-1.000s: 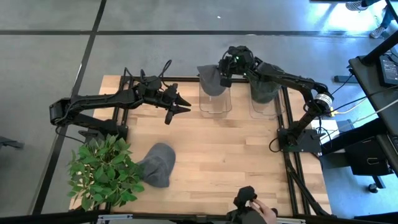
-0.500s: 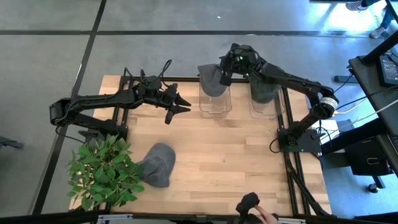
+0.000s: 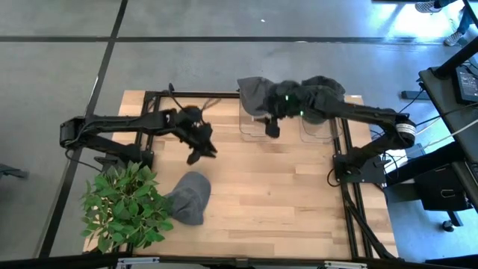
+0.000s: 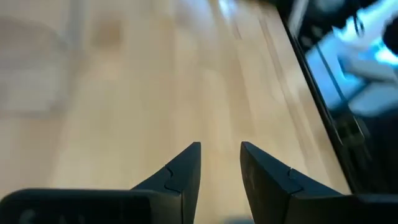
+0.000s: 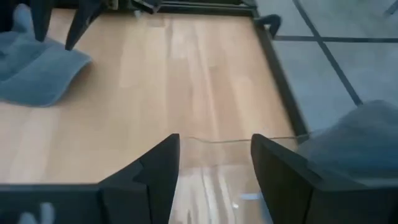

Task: Pick & Place hat
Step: Put the gray cap into the left transparent bin

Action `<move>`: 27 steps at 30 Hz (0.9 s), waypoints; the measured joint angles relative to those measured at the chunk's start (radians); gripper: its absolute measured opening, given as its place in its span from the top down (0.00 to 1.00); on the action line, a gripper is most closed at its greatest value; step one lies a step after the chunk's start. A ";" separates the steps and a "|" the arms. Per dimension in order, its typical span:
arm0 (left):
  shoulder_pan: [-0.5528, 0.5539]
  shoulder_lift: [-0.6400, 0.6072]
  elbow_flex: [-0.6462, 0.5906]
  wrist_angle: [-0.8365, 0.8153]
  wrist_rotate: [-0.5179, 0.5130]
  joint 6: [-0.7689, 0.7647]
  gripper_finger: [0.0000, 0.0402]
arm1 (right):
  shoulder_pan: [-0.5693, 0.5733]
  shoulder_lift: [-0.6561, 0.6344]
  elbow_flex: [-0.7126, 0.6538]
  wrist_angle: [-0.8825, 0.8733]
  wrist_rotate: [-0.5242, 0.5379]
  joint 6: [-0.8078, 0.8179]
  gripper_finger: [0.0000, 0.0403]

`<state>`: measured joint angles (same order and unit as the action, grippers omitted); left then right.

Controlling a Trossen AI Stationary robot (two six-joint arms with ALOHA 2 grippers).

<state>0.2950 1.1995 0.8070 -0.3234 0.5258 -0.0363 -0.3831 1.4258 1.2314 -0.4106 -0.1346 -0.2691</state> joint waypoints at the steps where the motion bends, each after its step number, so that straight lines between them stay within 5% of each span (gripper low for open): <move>1: -0.026 0.000 0.000 -0.021 -0.008 -0.005 0.73 | 0.023 -0.010 -0.025 0.020 0.023 0.019 0.51; 8: -0.169 0.003 0.000 -0.090 -0.184 0.080 0.74 | 0.160 -0.100 -0.199 0.105 0.196 0.112 0.51; 17: -0.197 0.003 0.000 -0.123 -0.344 0.061 0.73 | 0.280 -0.191 -0.325 0.105 0.285 0.215 0.51; 23: -0.171 0.035 0.000 -0.145 -0.102 0.055 0.74 | 0.327 -0.199 -0.334 0.117 0.393 0.217 0.51; 27: -0.146 0.102 0.000 -0.161 -0.081 0.086 0.74 | 0.339 -0.196 -0.334 0.127 0.397 0.217 0.51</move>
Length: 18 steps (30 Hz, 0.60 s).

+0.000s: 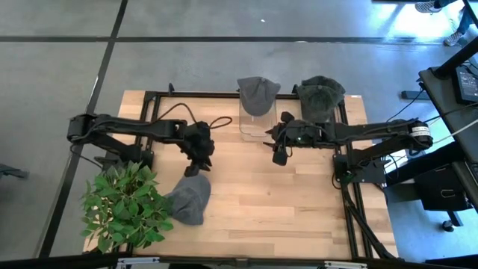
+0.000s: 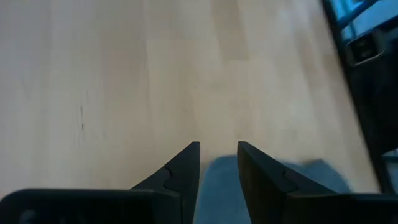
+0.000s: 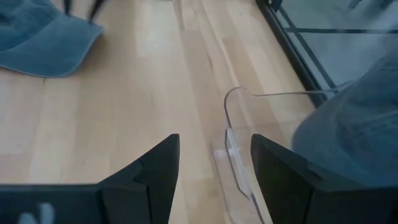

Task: Pick & Place hat
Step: Put the gray cap into the left transparent bin

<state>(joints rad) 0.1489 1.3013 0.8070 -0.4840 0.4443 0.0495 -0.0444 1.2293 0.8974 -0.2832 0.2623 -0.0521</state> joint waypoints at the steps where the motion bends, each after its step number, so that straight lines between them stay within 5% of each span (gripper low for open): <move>1: 0.006 0.022 0.000 -0.004 0.003 0.026 0.74 | 0.003 0.000 0.000 0.005 0.000 0.000 0.51; 8: 0.051 0.165 0.000 -0.011 0.158 0.190 0.74 | 0.003 0.000 0.000 0.018 0.000 -0.001 0.51; 18: 0.103 0.218 0.000 -0.017 0.168 0.095 0.69 | 0.003 0.001 0.000 0.019 0.000 -0.008 0.51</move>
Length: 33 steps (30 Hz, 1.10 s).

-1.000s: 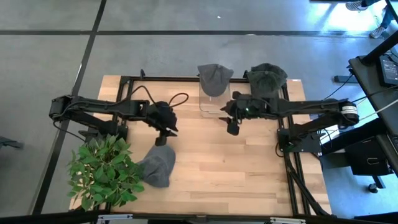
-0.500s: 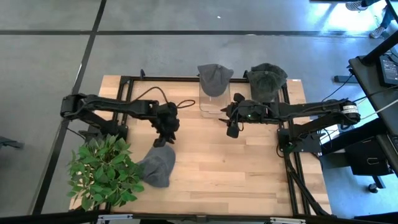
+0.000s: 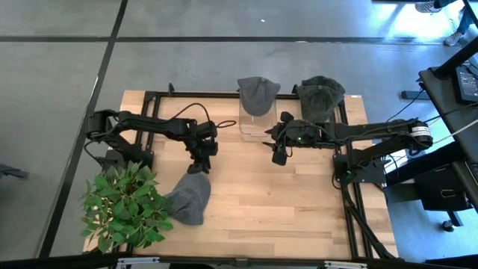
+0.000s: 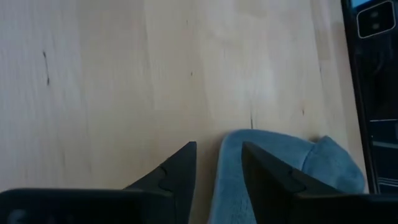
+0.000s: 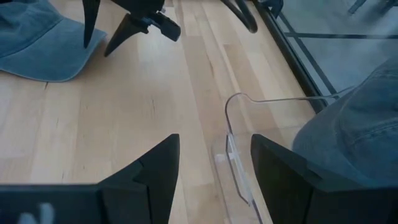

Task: Pick & Place hat
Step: Put the gray cap into the left transparent bin

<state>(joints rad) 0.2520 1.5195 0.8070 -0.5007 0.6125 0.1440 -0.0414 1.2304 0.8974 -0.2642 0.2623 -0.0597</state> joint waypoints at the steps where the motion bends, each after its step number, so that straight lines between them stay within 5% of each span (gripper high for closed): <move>1: 0.000 0.001 0.000 -0.001 -0.001 0.000 0.67 | 0.000 0.000 0.000 0.000 0.000 0.000 0.51; 11: 0.028 0.000 0.000 -0.078 -0.008 -0.074 0.40 | 0.000 0.000 0.000 0.000 0.000 -0.017 0.51; 33: 0.056 0.190 0.001 -0.166 0.226 0.078 0.40 | 0.000 0.000 0.000 -0.005 0.000 -0.019 0.51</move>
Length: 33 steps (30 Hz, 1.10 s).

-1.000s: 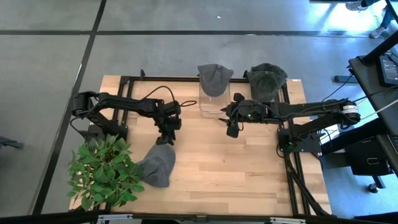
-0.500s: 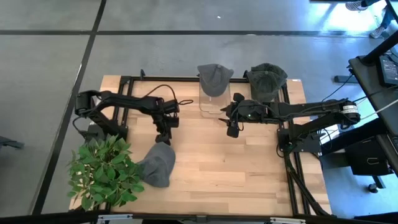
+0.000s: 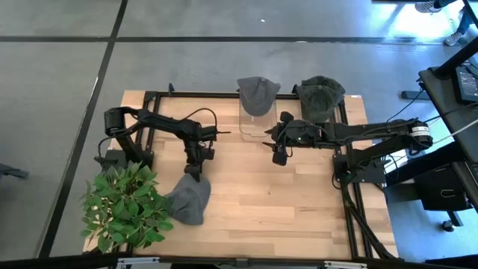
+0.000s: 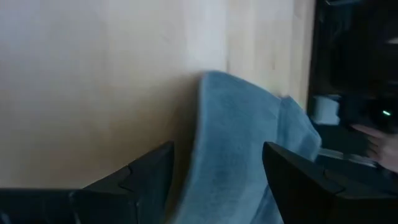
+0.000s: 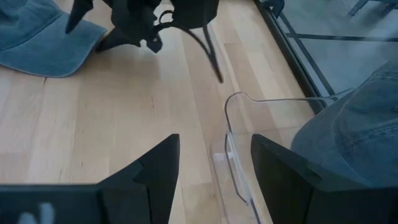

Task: Pick & Place hat
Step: Put the gray cap into the left transparent bin

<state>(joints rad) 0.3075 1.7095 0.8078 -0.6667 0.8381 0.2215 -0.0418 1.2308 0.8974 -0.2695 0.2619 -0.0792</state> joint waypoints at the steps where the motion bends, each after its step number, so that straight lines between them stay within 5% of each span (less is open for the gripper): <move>1: 0.000 0.004 0.000 -0.013 0.008 0.014 0.40 | 0.000 0.000 0.000 -0.001 0.000 0.000 0.51; 10: -0.020 0.029 0.000 -0.028 0.018 0.038 0.43 | 0.000 0.000 0.000 -0.006 0.000 -0.003 0.51; 24: -0.039 0.028 0.000 -0.037 0.130 0.091 0.94 | 0.000 0.000 0.000 -0.008 0.000 -0.008 0.51; 33: -0.007 -0.011 0.119 -0.128 0.187 0.153 0.98 | 0.000 0.000 0.000 -0.004 0.000 -0.035 0.51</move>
<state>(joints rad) 0.3001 1.6981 0.9265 -0.7948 1.0248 0.3741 -0.0418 1.2312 0.8974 -0.2737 0.2620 -0.1137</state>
